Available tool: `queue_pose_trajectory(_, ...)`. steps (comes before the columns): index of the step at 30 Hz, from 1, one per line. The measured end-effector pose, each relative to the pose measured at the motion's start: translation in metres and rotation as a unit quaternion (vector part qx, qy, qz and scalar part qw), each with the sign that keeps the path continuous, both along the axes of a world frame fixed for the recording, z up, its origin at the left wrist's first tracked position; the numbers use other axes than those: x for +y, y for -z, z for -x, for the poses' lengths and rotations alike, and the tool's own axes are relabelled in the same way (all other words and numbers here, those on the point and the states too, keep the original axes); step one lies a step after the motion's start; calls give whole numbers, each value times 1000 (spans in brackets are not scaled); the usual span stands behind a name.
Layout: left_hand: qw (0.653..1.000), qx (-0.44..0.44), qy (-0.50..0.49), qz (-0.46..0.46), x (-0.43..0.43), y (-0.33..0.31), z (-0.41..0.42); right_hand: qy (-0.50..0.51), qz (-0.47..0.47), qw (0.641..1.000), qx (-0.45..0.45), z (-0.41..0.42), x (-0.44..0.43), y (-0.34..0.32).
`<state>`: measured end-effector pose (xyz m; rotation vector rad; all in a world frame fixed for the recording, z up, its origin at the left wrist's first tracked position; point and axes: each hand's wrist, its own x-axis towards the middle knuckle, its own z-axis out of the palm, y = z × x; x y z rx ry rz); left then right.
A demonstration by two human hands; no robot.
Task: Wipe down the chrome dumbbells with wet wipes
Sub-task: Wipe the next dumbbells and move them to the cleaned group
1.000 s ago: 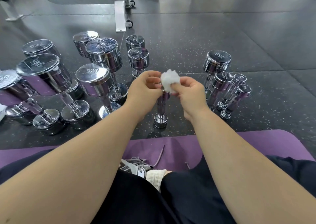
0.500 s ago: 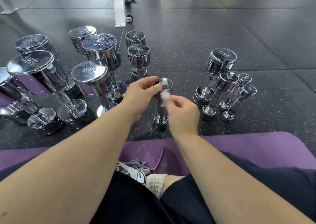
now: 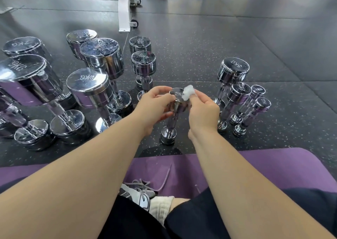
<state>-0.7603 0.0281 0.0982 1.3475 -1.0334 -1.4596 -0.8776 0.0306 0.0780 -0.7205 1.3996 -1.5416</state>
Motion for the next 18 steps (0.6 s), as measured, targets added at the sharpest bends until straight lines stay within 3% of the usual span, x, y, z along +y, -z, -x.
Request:
queue_pose_trajectory(6,999,53,-1,-9,5,-1,-9,-226,-92,970,18,-3,-20,-5)
queue_pose_trajectory(12,996,79,-35,-15,7,2,-10,-163,-14,986,-33,2,-15,3)
queue_pose_trajectory(18,996,84,-31,-16,9,-1,-11,-225,-108,964,90,1,-16,3)
